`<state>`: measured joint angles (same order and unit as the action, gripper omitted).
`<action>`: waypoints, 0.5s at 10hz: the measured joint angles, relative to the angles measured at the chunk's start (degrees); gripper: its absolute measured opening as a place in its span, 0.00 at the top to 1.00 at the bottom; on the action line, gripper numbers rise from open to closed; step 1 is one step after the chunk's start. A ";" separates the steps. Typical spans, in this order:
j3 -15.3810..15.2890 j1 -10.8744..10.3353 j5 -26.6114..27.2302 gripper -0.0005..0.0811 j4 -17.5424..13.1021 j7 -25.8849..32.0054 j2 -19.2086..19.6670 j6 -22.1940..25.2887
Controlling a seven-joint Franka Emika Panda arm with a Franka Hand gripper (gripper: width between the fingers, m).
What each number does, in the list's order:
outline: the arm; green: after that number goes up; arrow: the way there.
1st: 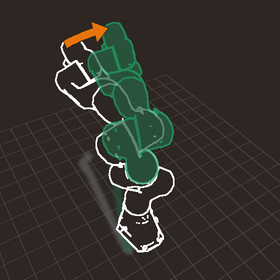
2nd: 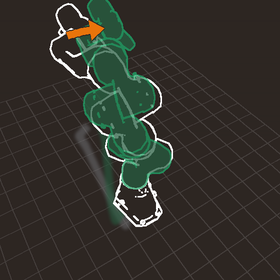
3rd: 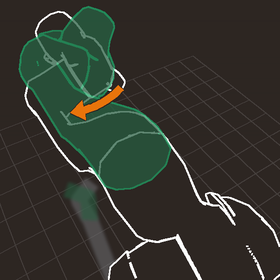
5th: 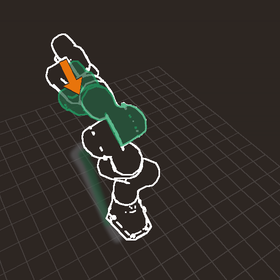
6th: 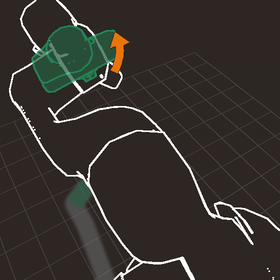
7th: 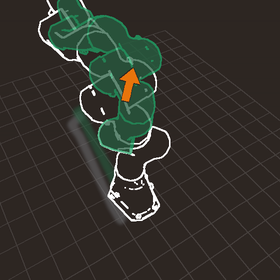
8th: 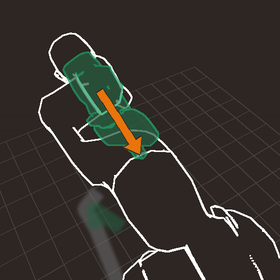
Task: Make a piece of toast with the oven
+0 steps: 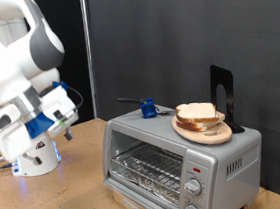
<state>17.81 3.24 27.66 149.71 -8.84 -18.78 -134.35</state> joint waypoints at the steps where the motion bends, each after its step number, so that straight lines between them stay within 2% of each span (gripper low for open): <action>1: -0.30 0.34 -0.61 0.00 -0.87 -3.76 -1.18 1.23; 2: -1.13 0.80 -1.55 0.00 -1.21 -8.25 -1.77 1.57; 3: -1.01 0.77 -1.45 0.00 -1.03 -6.66 -1.74 1.57; 5: 0.21 -1.21 5.14 0.00 -1.42 1.73 -1.83 1.63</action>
<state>18.02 2.04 32.80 148.29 -7.11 -20.61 -132.72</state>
